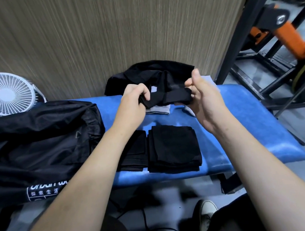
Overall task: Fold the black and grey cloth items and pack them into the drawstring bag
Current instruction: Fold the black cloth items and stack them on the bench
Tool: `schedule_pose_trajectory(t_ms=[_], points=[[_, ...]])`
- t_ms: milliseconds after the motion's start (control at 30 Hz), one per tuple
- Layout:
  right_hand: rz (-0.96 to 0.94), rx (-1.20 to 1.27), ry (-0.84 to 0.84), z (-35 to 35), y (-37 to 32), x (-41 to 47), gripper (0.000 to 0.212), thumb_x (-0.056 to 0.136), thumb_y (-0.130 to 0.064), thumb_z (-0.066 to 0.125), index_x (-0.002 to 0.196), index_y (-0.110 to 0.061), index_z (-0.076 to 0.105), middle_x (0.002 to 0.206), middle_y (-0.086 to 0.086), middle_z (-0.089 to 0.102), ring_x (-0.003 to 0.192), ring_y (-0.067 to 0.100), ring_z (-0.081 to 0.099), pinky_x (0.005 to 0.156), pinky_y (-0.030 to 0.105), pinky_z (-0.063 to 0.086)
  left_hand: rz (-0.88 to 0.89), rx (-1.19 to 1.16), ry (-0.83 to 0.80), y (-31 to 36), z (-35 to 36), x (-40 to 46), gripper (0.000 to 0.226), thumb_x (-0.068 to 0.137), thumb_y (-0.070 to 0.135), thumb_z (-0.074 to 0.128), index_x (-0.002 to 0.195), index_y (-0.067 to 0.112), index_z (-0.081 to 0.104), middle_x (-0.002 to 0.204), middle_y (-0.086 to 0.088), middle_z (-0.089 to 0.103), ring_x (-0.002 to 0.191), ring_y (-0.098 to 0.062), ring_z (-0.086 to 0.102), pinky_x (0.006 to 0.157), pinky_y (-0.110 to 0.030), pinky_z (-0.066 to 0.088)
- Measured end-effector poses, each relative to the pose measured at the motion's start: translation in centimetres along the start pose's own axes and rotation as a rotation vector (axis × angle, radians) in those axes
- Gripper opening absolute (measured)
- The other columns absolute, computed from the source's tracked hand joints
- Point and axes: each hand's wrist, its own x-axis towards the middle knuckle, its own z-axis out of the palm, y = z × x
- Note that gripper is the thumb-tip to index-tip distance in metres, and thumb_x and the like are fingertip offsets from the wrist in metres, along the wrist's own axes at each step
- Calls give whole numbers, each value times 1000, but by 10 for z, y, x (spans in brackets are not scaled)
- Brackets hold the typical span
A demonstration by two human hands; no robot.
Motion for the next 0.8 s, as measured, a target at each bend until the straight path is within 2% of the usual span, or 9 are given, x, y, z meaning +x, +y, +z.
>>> schedule_pose_trajectory(t_ms=[100,233,367,433,500,600,667,733,800], points=[[41,-188,72,-1,3,2,41,98,-43,55,60,-27,59,61,-11,49,66,12,46,73,33,37,15,-12,59,-4,1,2,47,80,-16,51,82,31,51,110,11,49,104,-5,52,81,-6,39],[16,-559,12,-4,16,7,37,97,-37,58,68,-15,58,56,-16,52,63,8,46,70,29,39,82,-13,172,0,1,2,42,77,-17,55,83,24,52,107,9,50,102,-5,52,82,-12,40],[-17,-656,-116,8,19,-1,48,99,-44,54,87,-1,71,79,10,70,74,8,58,78,28,44,161,-13,209,10,-1,-3,39,74,-16,51,83,22,50,103,6,50,94,-12,53,79,-30,46],[-9,-635,-133,15,15,-4,71,94,-60,50,97,10,63,103,29,64,81,22,58,84,39,48,189,13,192,12,0,-6,41,72,-17,50,84,22,50,102,9,48,93,-14,54,76,-38,48],[9,-566,-117,17,12,-4,88,84,-73,51,96,14,53,100,36,56,80,26,50,92,57,45,228,31,162,12,2,-5,41,74,-17,54,85,22,51,102,10,47,95,-15,54,76,-41,49],[-3,-417,-54,16,9,-5,53,91,-49,63,80,1,49,79,13,42,78,19,40,75,39,40,304,28,93,11,5,-5,41,71,-18,52,87,19,57,108,6,47,103,-14,53,86,-36,49],[1,-339,-31,11,9,-4,31,95,-27,63,89,3,59,83,13,55,80,18,53,77,31,45,325,13,61,14,5,-7,45,71,-19,46,91,17,64,113,4,49,105,-10,51,85,-22,44],[-13,-270,-35,8,8,-4,16,94,-16,60,94,-1,65,89,7,66,88,14,60,87,34,49,314,-47,34,17,5,-9,53,72,-21,40,98,16,67,116,4,50,104,-4,50,82,-12,38],[-12,-183,-17,8,5,-3,8,88,-14,58,90,-7,61,87,4,60,88,15,56,88,38,45,251,-173,9,19,7,-9,60,72,-21,37,107,18,66,119,5,51,112,-6,52,90,-17,44]])
